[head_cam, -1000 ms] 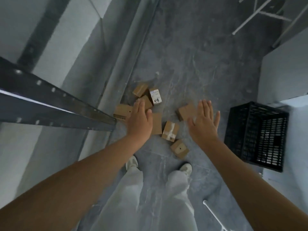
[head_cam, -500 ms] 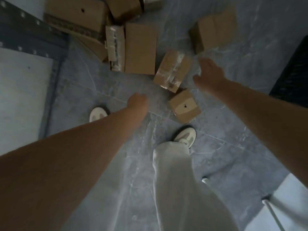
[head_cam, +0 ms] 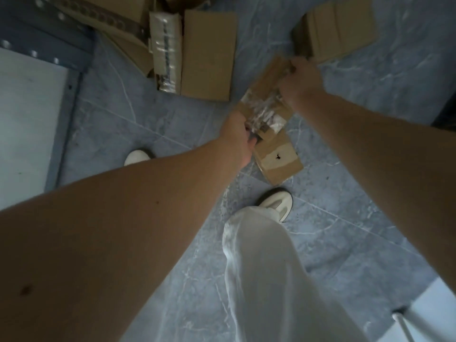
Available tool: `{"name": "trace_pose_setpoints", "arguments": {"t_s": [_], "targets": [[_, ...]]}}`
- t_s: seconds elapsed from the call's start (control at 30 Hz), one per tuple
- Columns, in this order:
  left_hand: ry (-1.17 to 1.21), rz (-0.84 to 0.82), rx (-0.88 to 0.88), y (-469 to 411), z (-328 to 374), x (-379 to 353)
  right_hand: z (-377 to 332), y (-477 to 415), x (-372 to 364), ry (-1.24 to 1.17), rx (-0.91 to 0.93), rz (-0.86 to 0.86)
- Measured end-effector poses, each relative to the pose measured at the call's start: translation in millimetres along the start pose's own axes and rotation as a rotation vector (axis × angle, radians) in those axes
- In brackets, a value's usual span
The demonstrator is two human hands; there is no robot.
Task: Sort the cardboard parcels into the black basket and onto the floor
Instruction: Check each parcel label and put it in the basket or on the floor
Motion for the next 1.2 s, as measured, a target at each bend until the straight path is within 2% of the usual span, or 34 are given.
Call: {"name": "trace_pose_setpoints", "arguments": {"t_s": [0.17, 0.27, 0.37, 0.47, 0.6, 0.77, 0.93, 1.07, 1.2], "targets": [[-0.145, -0.062, -0.112, 96, 33, -49, -6, 65, 108, -0.161, -0.057, 0.003], [-0.365, -0.162, -0.206, 173, 59, -104, -18, 95, 199, -0.259, -0.067, 0.068], [-0.531, -0.242, -0.435, 272, 98, -162, -48, 149, 311, -0.358, -0.013, 0.182], [-0.655, -0.296, -0.685, 386, 139, -197, -84, 226, 403, -0.565, 0.092, 0.168], [-0.633, -0.346, -0.978, 547, 186, -210, -120, 323, 495, -0.796, 0.172, 0.167], [-0.561, -0.406, -1.167, 710, 206, -176, -176, 437, 569, -0.831, 0.306, 0.086], [-0.41, -0.455, -1.377, 819, 207, -125, -224, 503, 606, -0.739, 0.416, 0.077], [-0.248, -0.426, -1.422, 877, 204, -38, -269, 570, 596, -0.734, 0.52, 0.021], [-0.089, -0.309, -1.415, 897, 196, 76, -311, 639, 532, -0.6, 0.65, -0.091]]}}
Point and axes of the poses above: each hand's wrist, its own y-axis away from the middle knuckle, its own x-axis out of the back of the hand, z = x × y, the point moved 7 cm from there along -y, towards the middle knuckle, and after that the axes turned 15 degrees about y, right-handed, at the moved point
